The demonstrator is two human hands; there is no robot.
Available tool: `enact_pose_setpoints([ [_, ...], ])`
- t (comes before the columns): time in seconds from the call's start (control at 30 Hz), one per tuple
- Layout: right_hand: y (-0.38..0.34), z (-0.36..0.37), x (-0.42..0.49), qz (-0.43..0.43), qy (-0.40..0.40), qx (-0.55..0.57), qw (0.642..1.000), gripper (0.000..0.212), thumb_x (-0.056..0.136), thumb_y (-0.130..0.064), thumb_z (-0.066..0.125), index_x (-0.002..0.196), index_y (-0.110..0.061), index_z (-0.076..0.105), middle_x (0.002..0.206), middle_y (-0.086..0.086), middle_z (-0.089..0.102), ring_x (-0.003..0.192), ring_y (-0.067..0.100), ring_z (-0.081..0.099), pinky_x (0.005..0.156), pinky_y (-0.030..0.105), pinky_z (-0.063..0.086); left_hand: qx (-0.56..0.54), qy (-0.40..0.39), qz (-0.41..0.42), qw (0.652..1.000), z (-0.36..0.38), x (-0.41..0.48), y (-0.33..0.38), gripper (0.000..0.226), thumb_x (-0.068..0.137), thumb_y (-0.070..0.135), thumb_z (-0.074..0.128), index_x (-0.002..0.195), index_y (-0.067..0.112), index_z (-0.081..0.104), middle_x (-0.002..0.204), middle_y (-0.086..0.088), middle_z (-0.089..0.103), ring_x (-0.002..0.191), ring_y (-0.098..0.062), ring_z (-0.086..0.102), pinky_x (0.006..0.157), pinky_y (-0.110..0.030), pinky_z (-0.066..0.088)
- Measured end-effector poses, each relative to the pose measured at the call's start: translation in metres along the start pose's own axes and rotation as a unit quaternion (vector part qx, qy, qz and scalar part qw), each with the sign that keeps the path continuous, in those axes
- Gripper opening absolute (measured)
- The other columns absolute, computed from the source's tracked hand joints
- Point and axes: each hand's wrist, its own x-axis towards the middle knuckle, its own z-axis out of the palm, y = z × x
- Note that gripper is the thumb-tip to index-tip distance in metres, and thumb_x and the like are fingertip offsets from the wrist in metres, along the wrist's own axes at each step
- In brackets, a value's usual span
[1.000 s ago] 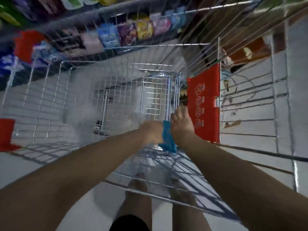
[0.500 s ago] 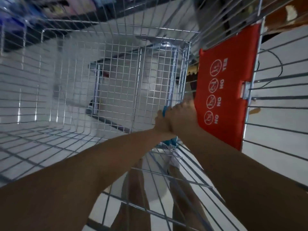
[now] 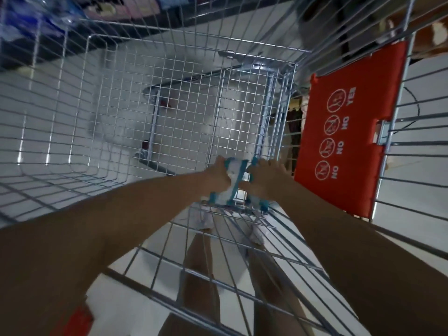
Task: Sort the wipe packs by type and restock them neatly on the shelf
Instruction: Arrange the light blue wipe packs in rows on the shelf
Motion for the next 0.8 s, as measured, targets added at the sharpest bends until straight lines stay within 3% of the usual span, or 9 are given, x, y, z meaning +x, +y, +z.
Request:
enact_pose_setpoints([
  [0.07, 0.001, 0.005, 0.012, 0.024, 0.038, 0.033, 0.998, 0.066, 0.084, -0.056, 0.056, 0.135, -0.015, 0.046, 0.141, 0.014, 0.037, 0.129, 0.034, 0.036, 0.104, 0.042, 0.033, -0.013, -0.028, -0.039, 0.999, -0.030, -0.011, 0.002, 0.036, 0.088, 0.000, 0.058, 0.123, -0.002, 0.052, 0.101, -0.017, 0.061, 0.086, -0.026, 0.057, 0.064, -0.031, 0.050],
  [0.13, -0.001, 0.009, 0.021, 0.057, 0.078, 0.086, 0.992, 0.063, 0.079, -0.042, 0.070, 0.128, -0.009, 0.048, 0.133, 0.013, 0.042, 0.122, 0.030, 0.043, 0.099, 0.037, 0.039, -0.030, -0.026, -0.053, 0.998, -0.062, -0.022, -0.003, 0.033, 0.090, 0.001, 0.056, 0.123, -0.002, 0.053, 0.114, -0.018, 0.060, 0.093, -0.028, 0.059, 0.065, -0.033, 0.052],
  [0.23, -0.003, 0.019, 0.027, 0.094, 0.049, 0.164, 0.981, 0.047, 0.083, -0.012, 0.067, 0.125, -0.002, 0.047, 0.126, 0.014, 0.052, 0.115, 0.028, 0.053, 0.086, 0.030, 0.044, -0.086, -0.012, -0.039, 0.995, -0.097, -0.045, -0.008, 0.034, 0.094, -0.004, 0.046, 0.128, 0.000, 0.049, 0.125, -0.018, 0.057, 0.105, -0.030, 0.058, 0.080, -0.040, 0.053],
  [0.3, -0.005, 0.023, 0.027, 0.080, 0.044, 0.151, 0.984, 0.033, 0.083, -0.006, 0.062, 0.115, -0.003, 0.054, 0.117, 0.013, 0.060, 0.110, 0.028, 0.059, 0.089, 0.033, 0.050, -0.136, 0.027, -0.024, 0.990, -0.115, -0.064, -0.010, 0.033, 0.095, -0.009, 0.041, 0.126, -0.002, 0.050, 0.122, -0.017, 0.058, 0.103, -0.031, 0.060, 0.085, -0.042, 0.055],
  [0.47, -0.020, 0.003, 0.014, 0.017, 0.052, 0.171, 0.984, 0.036, 0.081, -0.007, 0.063, 0.116, -0.008, 0.057, 0.113, 0.010, 0.060, 0.106, 0.027, 0.059, 0.085, 0.030, 0.050, -0.277, 0.179, -0.008, 0.944, -0.136, -0.121, -0.013, 0.032, 0.093, -0.013, 0.042, 0.122, -0.004, 0.050, 0.110, -0.017, 0.054, 0.079, -0.021, 0.058, 0.049, -0.022, 0.056],
  [0.6, -0.032, -0.030, -0.023, -0.050, 0.082, 0.234, 0.967, 0.049, 0.085, -0.005, 0.062, 0.132, -0.009, 0.050, 0.129, 0.009, 0.053, 0.117, 0.024, 0.052, 0.086, 0.021, 0.041, -0.345, 0.290, 0.027, 0.892, -0.126, -0.171, -0.031, 0.025, 0.092, -0.008, 0.043, 0.113, -0.001, 0.055, 0.114, -0.018, 0.059, 0.090, -0.031, 0.062, 0.075, -0.045, 0.059],
  [0.63, -0.036, -0.042, -0.036, -0.062, 0.088, 0.270, 0.957, 0.053, 0.084, -0.004, 0.064, 0.134, -0.005, 0.048, 0.127, 0.011, 0.053, 0.116, 0.025, 0.052, 0.087, 0.021, 0.042, -0.353, 0.328, 0.023, 0.876, -0.124, -0.185, -0.034, 0.022, 0.091, -0.007, 0.044, 0.108, 0.001, 0.056, 0.109, -0.017, 0.059, 0.089, -0.032, 0.061, 0.077, -0.048, 0.058],
  [0.7, -0.047, -0.069, -0.067, -0.105, 0.105, 0.378, 0.914, 0.037, 0.082, 0.003, 0.065, 0.117, 0.000, 0.057, 0.106, 0.013, 0.057, 0.097, 0.025, 0.058, 0.074, 0.024, 0.049, -0.379, 0.387, 0.005, 0.841, -0.121, -0.216, -0.034, 0.016, 0.088, -0.004, 0.046, 0.101, 0.002, 0.054, 0.099, -0.017, 0.056, 0.075, -0.029, 0.059, 0.056, -0.039, 0.060],
  [0.8, -0.067, -0.116, -0.110, -0.133, 0.088, 0.569, 0.807, 0.023, 0.080, 0.012, 0.063, 0.085, -0.010, 0.057, 0.085, 0.012, 0.062, 0.073, 0.024, 0.063, 0.068, 0.039, 0.058, -0.516, 0.385, 0.050, 0.764, -0.118, -0.280, -0.030, 0.019, 0.082, -0.005, 0.041, 0.093, 0.003, 0.054, 0.080, -0.013, 0.056, 0.054, -0.020, 0.058, 0.035, -0.020, 0.047],
])
